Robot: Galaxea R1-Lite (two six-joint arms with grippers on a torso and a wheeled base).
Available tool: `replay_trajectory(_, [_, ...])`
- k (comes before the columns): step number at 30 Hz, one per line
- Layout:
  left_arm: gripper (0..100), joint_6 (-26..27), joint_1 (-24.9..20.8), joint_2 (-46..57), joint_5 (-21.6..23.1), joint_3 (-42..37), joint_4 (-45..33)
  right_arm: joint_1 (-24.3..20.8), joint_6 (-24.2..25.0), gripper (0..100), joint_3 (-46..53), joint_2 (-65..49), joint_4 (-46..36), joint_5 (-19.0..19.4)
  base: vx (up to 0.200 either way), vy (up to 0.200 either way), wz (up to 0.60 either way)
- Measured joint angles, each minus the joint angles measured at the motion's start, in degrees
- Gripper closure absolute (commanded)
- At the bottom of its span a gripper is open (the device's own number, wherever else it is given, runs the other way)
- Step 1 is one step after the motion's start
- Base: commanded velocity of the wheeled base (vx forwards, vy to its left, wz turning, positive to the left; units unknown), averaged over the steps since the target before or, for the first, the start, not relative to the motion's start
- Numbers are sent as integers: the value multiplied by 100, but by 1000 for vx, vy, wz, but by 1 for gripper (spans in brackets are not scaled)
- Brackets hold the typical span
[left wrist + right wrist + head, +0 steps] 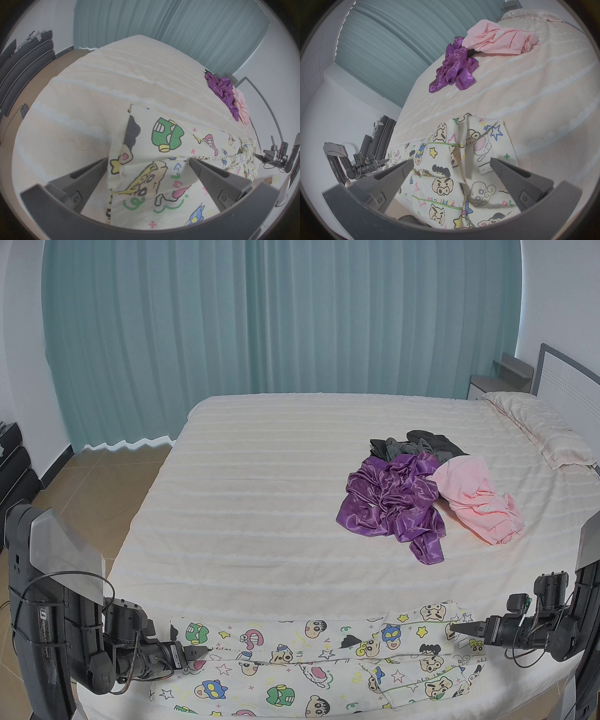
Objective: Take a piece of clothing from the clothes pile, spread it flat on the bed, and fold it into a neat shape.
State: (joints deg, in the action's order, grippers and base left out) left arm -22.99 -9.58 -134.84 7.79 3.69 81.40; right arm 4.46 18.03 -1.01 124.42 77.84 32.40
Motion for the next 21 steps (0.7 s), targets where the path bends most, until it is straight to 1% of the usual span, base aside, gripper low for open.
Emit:
replay_trajectory(4, [0,1,-39,-28,-44,7,0,2,-2,0,0,6,0,13,0,0,0])
replay_trajectory(11, [0,15,-139,-91,-312,7,4,0,-2,0,0,11,-2,17,0,0,0])
replay_trajectory(19, [0,17,-205,-154,-400,46,6,-15,-2,0,0,20,-5,20,0,0,0])
replay_trajectory(20, [100,24,-212,-157,-416,46,4,-17,-2,0,0,22,-7,20,0,0,0])
replay_trajectory(21, [100,24,-213,-160,-423,51,2,-20,0,0,0,22,-5,20,0,0,0])
